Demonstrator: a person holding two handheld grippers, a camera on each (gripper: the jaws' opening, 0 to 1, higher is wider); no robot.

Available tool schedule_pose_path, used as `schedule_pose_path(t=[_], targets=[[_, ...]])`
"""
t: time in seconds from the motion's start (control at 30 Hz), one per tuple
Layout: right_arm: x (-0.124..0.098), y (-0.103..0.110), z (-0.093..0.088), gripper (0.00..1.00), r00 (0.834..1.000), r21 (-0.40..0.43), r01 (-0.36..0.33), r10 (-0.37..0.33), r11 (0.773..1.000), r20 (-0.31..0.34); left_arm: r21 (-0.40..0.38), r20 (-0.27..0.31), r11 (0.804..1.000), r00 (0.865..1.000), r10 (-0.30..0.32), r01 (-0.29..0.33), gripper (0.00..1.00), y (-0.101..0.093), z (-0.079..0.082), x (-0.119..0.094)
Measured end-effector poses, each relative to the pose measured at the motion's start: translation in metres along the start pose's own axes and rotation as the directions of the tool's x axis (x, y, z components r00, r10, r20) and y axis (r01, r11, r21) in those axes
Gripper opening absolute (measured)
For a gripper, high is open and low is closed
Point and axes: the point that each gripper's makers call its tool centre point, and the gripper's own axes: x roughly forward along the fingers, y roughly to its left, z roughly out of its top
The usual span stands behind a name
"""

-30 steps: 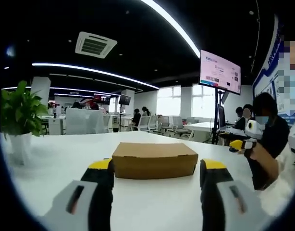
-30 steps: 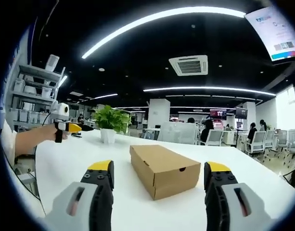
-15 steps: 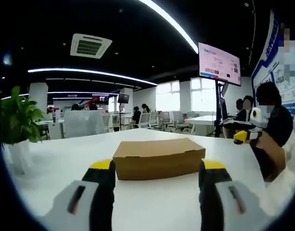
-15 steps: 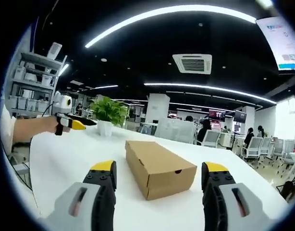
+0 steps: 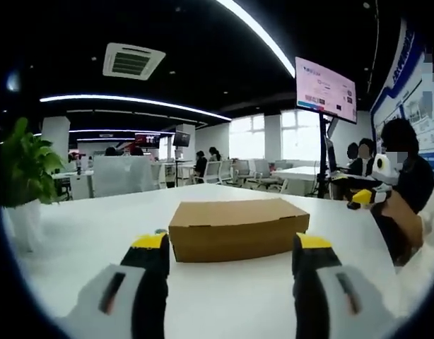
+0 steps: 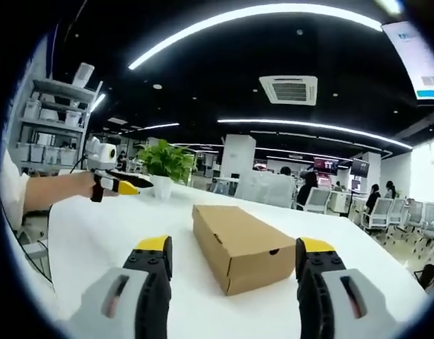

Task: Operate the shoe box by opening the lid, removing the specified soft item, and placing it in the target area until the item is outside and the box remains undamaged.

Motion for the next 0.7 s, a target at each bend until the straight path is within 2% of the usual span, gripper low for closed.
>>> schedule_pose_path(t=[0.17, 0.23, 0.27, 0.33, 0.43, 0.53, 0.7], targets=[[0.005, 0.002, -0.004, 0.79, 1.000, 0.040, -0.021, 0.021, 0.999, -0.009, 0.030, 0.039, 1.000, 0.999, 0.003, -0.004, 0.77, 0.010, 0.004, 0.006], [0.008, 0.000, -0.004, 0.82, 1.000, 0.052, -0.021, 0.021, 0.998, -0.002, 0.013, 0.021, 1.000, 1.000, -0.001, 0.001, 0.79, 0.014, 0.001, 0.010], [0.009, -0.001, -0.005, 0.83, 1.000, 0.072, -0.017, 0.017, 0.997, -0.001, 0.002, -0.018, 1.000, 1.000, -0.001, 0.001, 0.81, 0.017, -0.006, 0.013], [0.010, -0.003, -0.006, 0.84, 1.000, 0.089, -0.015, 0.016, 0.996, -0.008, 0.005, -0.040, 1.000, 0.999, -0.007, 0.007, 0.82, 0.018, -0.010, 0.016], [0.012, -0.001, -0.004, 0.84, 1.000, 0.077, -0.027, 0.028, 0.997, -0.008, -0.005, -0.032, 1.000, 0.999, -0.016, 0.016, 0.80, 0.017, -0.009, 0.018], [0.015, -0.006, 0.000, 0.84, 1.000, 0.053, -0.003, 0.003, 0.999, -0.001, -0.020, -0.001, 0.999, 0.999, -0.040, 0.040, 0.79, 0.014, -0.007, 0.022], [0.023, -0.014, 0.002, 0.84, 1.000, 0.040, 0.017, -0.017, 0.999, 0.010, -0.007, 0.006, 0.999, 0.999, -0.048, 0.048, 0.78, 0.017, -0.008, 0.028]])
